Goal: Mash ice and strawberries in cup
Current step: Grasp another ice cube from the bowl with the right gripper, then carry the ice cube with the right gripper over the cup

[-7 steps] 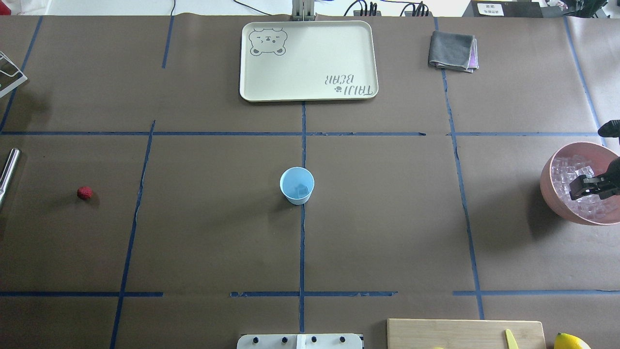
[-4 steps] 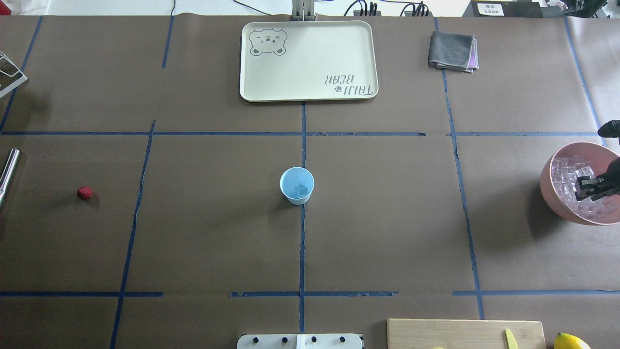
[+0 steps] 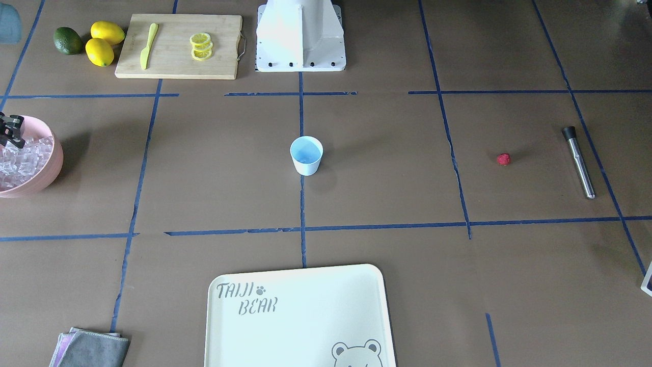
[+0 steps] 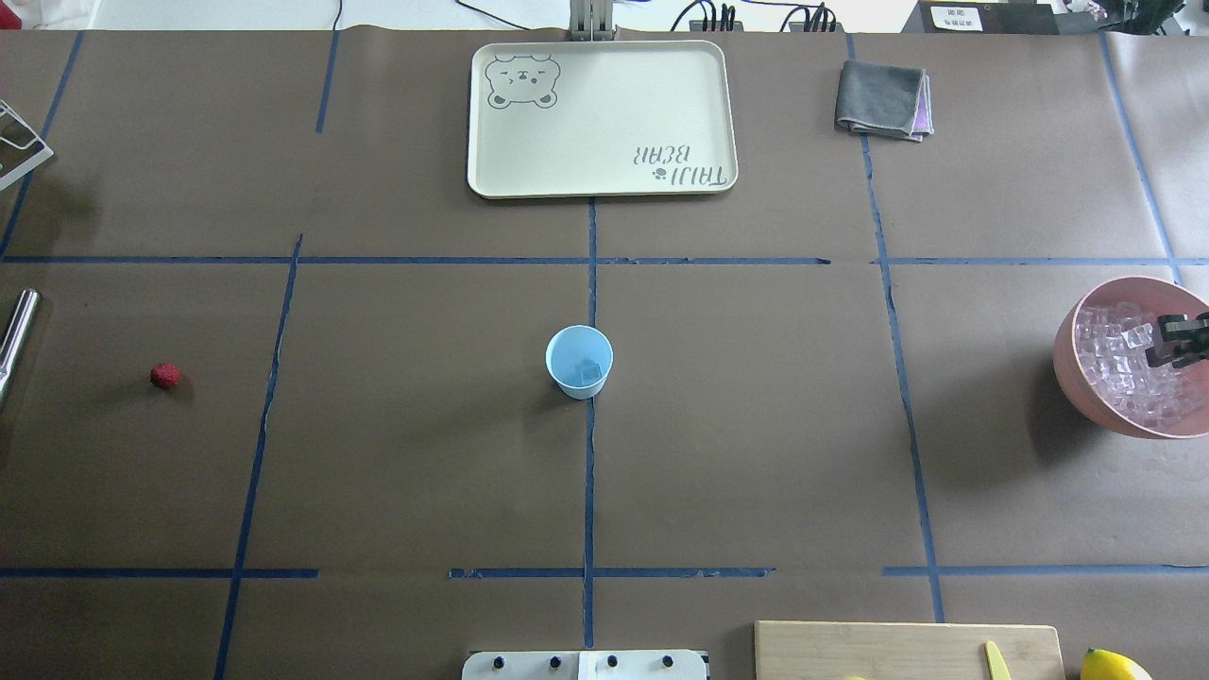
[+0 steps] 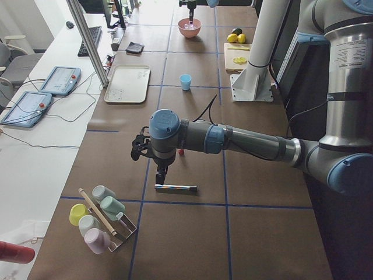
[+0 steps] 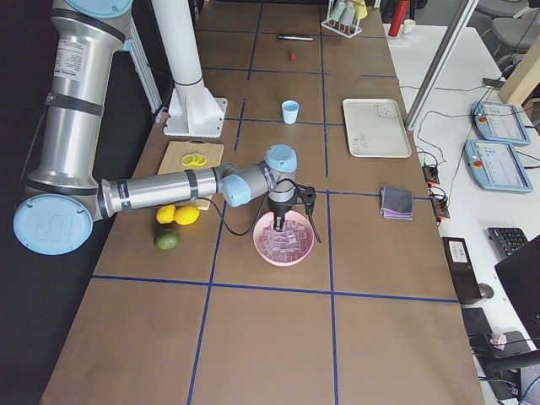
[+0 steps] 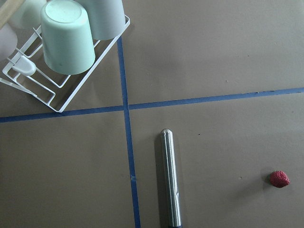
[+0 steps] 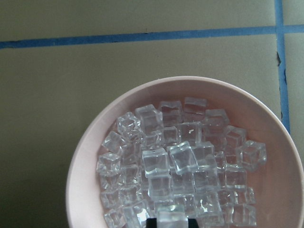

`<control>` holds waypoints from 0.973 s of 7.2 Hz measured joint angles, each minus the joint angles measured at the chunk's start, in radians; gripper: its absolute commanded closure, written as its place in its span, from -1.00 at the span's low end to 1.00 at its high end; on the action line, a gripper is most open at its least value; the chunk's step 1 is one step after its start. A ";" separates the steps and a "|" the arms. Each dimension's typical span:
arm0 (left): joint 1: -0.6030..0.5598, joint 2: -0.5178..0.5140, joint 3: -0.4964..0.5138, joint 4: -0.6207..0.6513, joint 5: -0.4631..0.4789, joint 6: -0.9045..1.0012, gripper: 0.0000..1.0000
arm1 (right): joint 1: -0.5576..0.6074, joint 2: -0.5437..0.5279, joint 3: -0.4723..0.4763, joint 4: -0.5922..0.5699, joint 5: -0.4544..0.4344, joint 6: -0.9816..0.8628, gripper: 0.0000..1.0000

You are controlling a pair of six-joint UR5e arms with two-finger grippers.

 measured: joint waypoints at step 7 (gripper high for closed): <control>0.000 0.003 0.001 0.005 0.000 -0.001 -1.00 | -0.251 0.809 0.039 -0.705 -0.038 0.319 1.00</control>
